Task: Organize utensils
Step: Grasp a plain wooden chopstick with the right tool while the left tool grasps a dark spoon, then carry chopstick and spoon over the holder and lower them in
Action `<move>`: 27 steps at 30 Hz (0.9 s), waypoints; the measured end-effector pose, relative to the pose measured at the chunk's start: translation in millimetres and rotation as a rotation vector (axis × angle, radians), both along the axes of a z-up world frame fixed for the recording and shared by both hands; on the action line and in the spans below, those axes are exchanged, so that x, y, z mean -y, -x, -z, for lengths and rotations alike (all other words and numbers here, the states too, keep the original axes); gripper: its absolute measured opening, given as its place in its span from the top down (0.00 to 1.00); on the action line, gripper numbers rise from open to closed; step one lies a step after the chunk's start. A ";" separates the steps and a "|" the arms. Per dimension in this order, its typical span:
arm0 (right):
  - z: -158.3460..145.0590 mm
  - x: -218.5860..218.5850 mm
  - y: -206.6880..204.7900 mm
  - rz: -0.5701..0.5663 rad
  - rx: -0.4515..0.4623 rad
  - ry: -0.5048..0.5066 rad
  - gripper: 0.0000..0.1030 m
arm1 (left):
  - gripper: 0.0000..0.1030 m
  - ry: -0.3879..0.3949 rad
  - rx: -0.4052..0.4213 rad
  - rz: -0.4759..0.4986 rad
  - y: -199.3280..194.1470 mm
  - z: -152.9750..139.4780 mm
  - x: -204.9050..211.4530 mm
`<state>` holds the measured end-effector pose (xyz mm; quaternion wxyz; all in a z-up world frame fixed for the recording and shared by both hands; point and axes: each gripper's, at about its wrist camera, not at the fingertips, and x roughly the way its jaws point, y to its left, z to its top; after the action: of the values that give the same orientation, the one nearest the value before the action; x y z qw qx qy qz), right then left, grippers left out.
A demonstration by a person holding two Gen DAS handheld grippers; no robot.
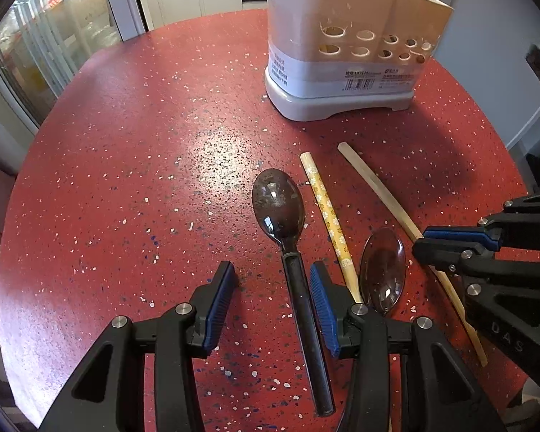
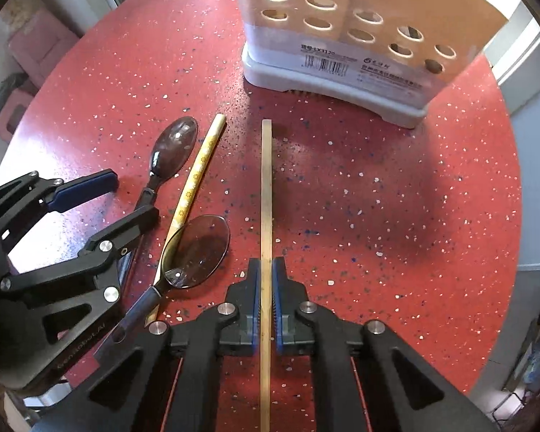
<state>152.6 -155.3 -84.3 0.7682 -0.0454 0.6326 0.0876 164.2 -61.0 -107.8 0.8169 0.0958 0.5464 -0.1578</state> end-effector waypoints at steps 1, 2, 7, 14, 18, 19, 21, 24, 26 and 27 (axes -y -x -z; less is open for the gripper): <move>-0.2 1.5 0.0 -0.001 0.002 -0.009 0.94 | 0.31 -0.004 -0.010 0.001 -2.4 0.1 0.0; 0.8 5.8 2.0 -0.003 0.005 -0.017 0.94 | 0.31 -0.010 -0.023 0.004 -5.0 -0.1 0.7; -7.8 15.2 21.5 -0.036 0.069 -0.045 0.94 | 0.41 -0.016 -0.051 0.015 -10.8 -2.0 5.0; -22.7 25.5 44.0 -0.058 0.154 -0.114 0.94 | 0.61 0.021 0.000 0.013 -1.8 -5.1 4.4; -34.6 39.1 55.1 -0.065 0.199 -0.172 0.94 | 0.61 0.091 0.084 -0.017 14.2 -20.1 -4.1; -37.3 44.0 56.9 -0.063 0.207 -0.188 0.94 | 0.61 0.108 0.112 -0.031 18.3 -26.7 -6.7; -42.4 54.1 59.7 -0.053 0.226 -0.223 0.94 | 0.61 0.148 0.147 -0.051 24.3 -37.6 -10.8; -50.3 65.5 62.6 -0.036 0.257 -0.275 0.94 | 0.61 0.212 0.203 -0.073 34.1 -57.6 -16.6; -59.7 76.7 66.1 -0.029 0.282 -0.297 0.94 | 0.61 0.244 0.239 -0.079 37.7 -71.7 -18.8; -65.1 82.3 66.9 -0.025 0.297 -0.305 0.94 | 0.61 0.258 0.257 -0.082 39.5 -78.7 -20.8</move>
<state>85.7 -237.5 -19.2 0.8498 0.0511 0.4912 0.1843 124.7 -40.1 -29.1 0.8912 -0.0129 0.4162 -0.1797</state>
